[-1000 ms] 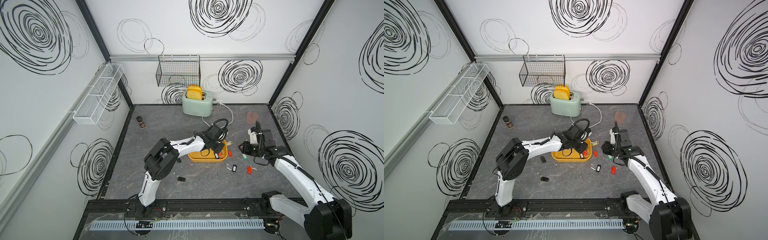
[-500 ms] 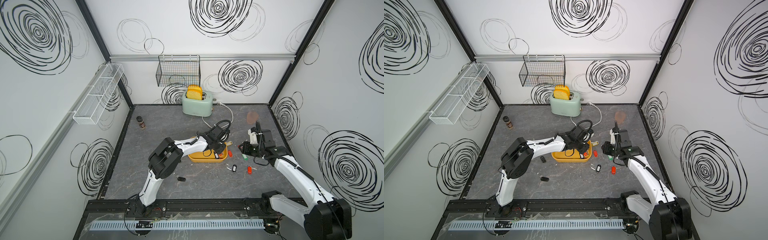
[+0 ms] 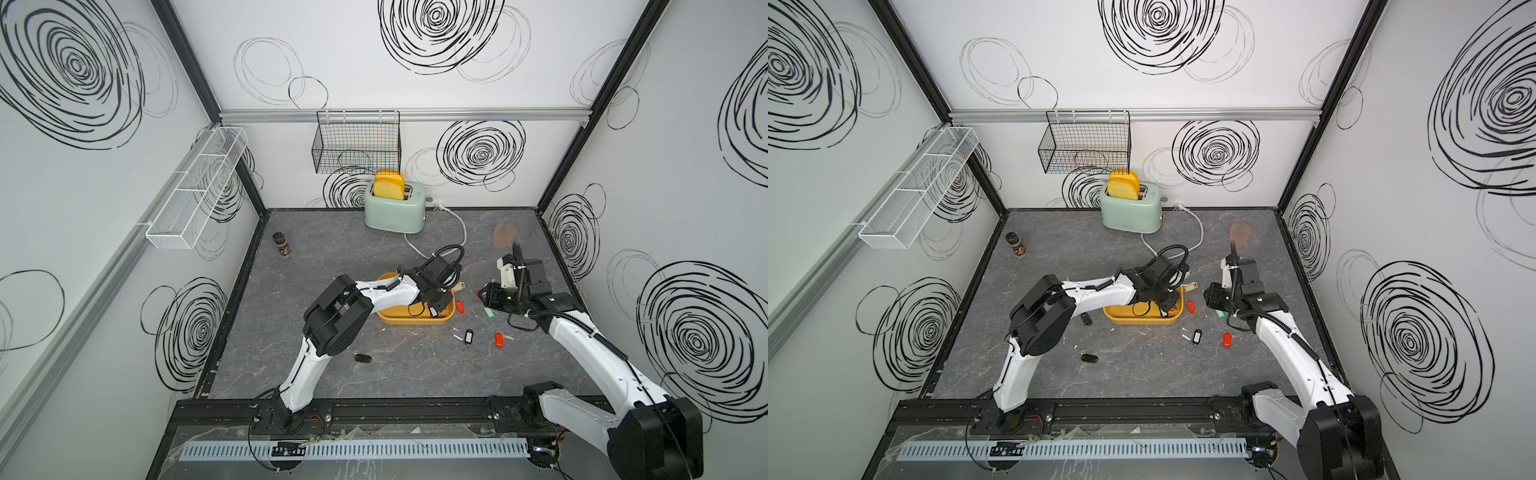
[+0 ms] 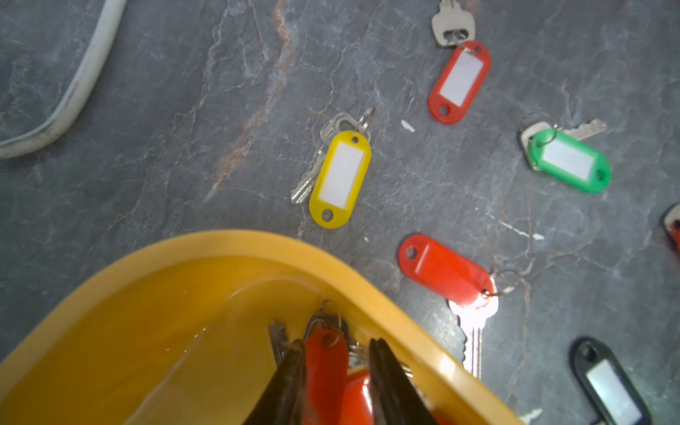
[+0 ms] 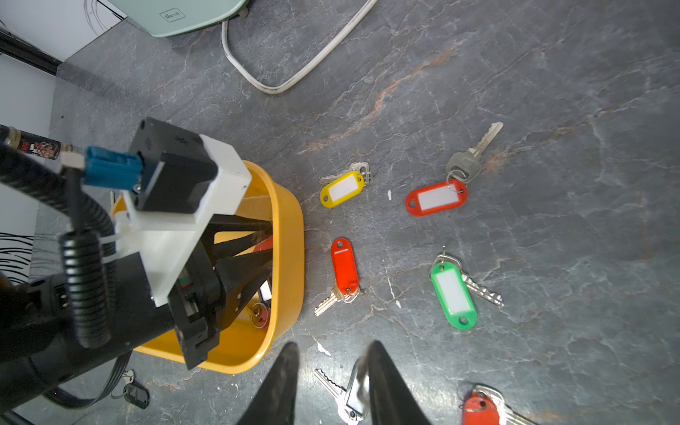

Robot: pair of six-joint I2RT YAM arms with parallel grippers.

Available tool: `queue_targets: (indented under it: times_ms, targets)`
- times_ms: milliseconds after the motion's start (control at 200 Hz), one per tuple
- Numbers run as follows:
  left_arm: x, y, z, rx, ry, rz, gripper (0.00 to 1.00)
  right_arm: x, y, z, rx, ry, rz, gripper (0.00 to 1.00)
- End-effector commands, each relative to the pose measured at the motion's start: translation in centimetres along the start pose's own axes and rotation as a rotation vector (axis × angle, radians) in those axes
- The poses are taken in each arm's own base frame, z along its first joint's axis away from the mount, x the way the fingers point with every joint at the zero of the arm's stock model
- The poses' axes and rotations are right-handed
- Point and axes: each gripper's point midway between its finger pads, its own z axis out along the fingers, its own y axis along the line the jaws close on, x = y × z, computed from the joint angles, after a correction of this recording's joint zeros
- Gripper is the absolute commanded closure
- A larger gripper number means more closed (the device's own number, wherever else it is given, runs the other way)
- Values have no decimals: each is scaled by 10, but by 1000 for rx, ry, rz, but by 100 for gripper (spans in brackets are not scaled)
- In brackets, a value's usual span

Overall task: Take the keys out of the storage box
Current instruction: Pick up the key from the storage box.

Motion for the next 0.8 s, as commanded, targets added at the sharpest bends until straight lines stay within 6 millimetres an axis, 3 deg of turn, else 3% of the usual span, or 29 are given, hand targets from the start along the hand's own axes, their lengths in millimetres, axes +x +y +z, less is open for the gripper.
queue_targets:
  times_ms: [0,450,670,690,795]
  targets:
    - [-8,0,4,-16,-28,16,68,1,0,1,-6,0,-8,65]
    - [-5,1,12,-12,-18,11,85,-2,0,2,-4,4,-12,65]
    - [-10,-1,6,-4,-30,12,95,-3,-1,4,-2,7,-10,65]
    - [-10,-1,6,-5,-30,11,100,-2,-1,4,-2,8,-11,65]
    - [-14,-1,-2,-7,-41,10,100,-3,-1,4,-3,5,-11,65]
